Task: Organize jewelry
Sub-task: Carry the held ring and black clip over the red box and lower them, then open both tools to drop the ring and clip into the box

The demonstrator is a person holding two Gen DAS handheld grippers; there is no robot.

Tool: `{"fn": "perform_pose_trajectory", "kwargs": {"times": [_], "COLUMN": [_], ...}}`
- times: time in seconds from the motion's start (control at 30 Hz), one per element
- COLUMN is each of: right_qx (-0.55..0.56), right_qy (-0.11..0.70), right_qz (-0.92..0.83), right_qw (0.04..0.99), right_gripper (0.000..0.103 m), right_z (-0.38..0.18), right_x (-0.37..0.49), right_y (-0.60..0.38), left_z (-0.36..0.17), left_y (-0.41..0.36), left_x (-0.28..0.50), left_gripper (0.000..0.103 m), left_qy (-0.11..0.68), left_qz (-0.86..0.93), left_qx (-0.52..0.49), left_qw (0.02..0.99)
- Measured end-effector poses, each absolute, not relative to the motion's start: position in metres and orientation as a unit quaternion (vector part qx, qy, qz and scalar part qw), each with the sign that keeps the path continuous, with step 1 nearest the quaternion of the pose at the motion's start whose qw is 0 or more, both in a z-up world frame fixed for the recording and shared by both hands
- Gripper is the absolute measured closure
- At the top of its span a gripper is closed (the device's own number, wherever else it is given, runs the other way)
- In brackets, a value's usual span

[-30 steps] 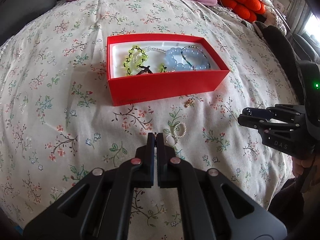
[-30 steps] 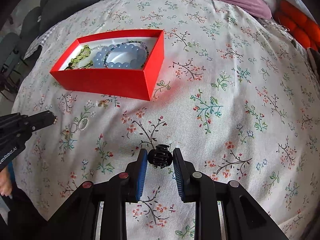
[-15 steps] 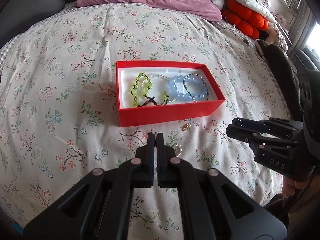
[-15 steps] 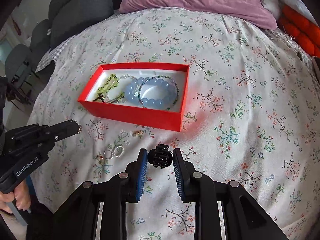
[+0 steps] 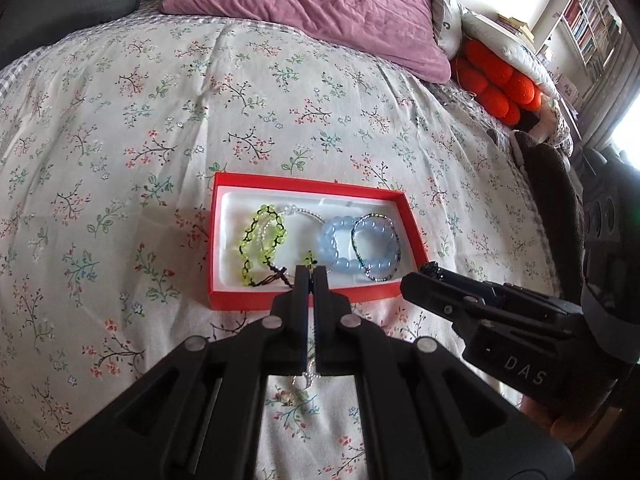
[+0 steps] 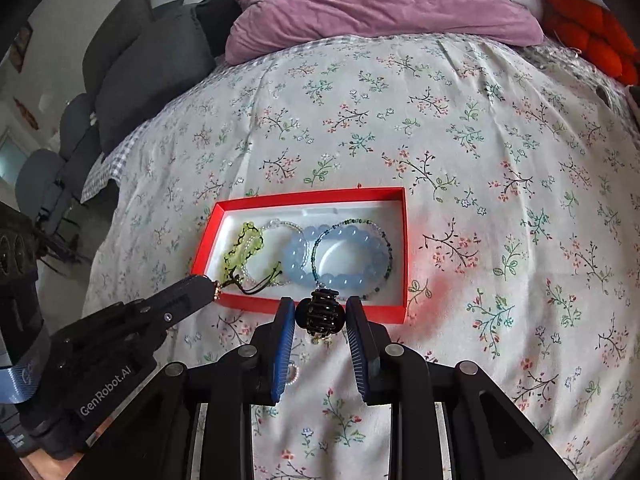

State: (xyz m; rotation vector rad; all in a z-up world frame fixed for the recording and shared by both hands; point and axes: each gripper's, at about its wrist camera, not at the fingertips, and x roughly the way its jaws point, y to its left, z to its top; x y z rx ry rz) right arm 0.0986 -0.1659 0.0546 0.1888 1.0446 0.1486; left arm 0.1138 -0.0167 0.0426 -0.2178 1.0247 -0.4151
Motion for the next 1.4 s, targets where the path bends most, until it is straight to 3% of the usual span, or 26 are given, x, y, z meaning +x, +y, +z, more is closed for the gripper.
{"fn": "perform_pose_trajectory", "kwargs": {"times": [0.67,0.87,0.93,1.27,1.4], "right_qx": [0.151,0.168,0.166,0.144,0.136], "right_qy": [0.513,0.515,0.509,0.502,0.499], "right_qz": [0.047,0.049,0.051,0.046,0.041], "right_qw": [0.843,0.839,0.843,0.852,0.855], "right_gripper": [0.076,0.063,0.054,0.050,0.041], "right_z": [0.026,0.034,0.039,0.054,0.058], "right_x": [0.136,0.133,0.130,0.115,0.106], "right_y": [-0.183,-0.191,-0.192,-0.199,-0.204], "left_z": [0.007,0.016,0.019,0.039,0.041], "left_y": [-0.032,-0.031,-0.031,-0.028,-0.023], "left_x": [0.148,0.146,0.144,0.122,0.116], "left_gripper": [0.101,0.100,0.091,0.057,0.042], "left_qy": [0.496,0.489,0.489,0.471,0.470], "left_qz": [-0.184,-0.178,-0.173,-0.173,-0.167], "left_qx": [-0.114,-0.104,-0.097,-0.057,-0.048], "left_qw": [0.841,0.848,0.849,0.863,0.866]}}
